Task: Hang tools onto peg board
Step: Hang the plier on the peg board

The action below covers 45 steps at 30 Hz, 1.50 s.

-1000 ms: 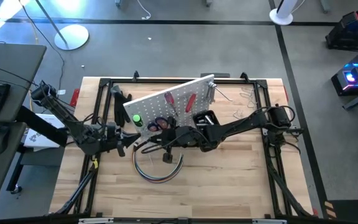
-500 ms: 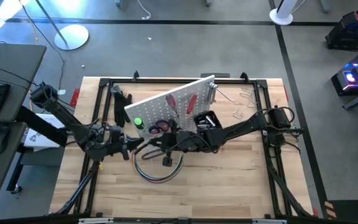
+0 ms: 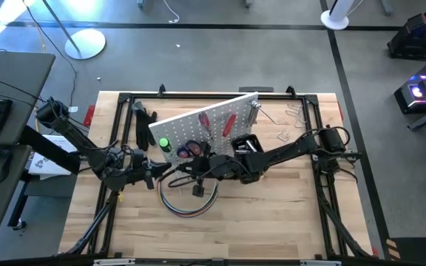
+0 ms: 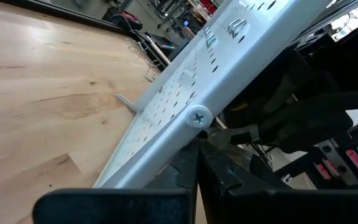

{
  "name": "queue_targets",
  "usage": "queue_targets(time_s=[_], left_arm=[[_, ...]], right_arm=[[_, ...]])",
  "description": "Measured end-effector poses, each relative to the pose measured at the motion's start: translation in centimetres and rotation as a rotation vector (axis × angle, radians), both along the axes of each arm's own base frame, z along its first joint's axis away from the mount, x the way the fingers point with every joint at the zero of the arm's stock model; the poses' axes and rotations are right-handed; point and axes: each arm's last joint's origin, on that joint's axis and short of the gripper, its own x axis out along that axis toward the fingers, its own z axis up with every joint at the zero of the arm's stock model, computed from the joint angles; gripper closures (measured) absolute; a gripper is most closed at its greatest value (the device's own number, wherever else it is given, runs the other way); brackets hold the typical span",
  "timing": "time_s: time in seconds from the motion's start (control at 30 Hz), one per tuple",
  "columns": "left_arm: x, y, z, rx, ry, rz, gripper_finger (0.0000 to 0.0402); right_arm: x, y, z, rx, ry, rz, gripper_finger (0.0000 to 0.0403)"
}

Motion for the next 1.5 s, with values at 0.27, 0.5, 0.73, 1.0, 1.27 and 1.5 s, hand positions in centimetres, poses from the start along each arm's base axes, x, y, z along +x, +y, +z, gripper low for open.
queue_targets(time_s=[0.27, 0.5, 0.73, 1.0, 1.27, 1.5], left_arm=[[0.0, -0.1, 0.0, -0.006, 0.007, -0.028, 0.0402], [-0.1, 0.1, -0.5, 0.025, 0.032, -0.004, 0.0402], [-0.1, 0.1, -0.3, 0.013, 0.017, -0.004, 0.0402], [-0.1, 0.1, -0.2, 0.015, 0.012, 0.010, 0.0402], [-0.1, 0.0, -0.2, 0.008, 0.007, 0.000, 0.0402], [-0.7, 0.1, 0.6, 0.020, 0.003, -0.067, 0.0402]], right_arm=[[-0.5, -0.2, 0.2, -0.015, 0.097, 0.095, 0.0371], [-0.5, 0.3, 1.2, -0.013, 0.012, 0.164, 0.0300], [-0.5, 0.2, 0.8, -0.024, 0.040, 0.156, 0.0260], [-0.5, 0.1, 0.8, -0.050, 0.040, 0.116, 0.0309], [-0.3, -0.1, 1.1, -0.032, -0.001, 0.068, 0.0382], [-0.3, -0.1, 1.3, -0.002, -0.026, 0.059, 0.0383]])
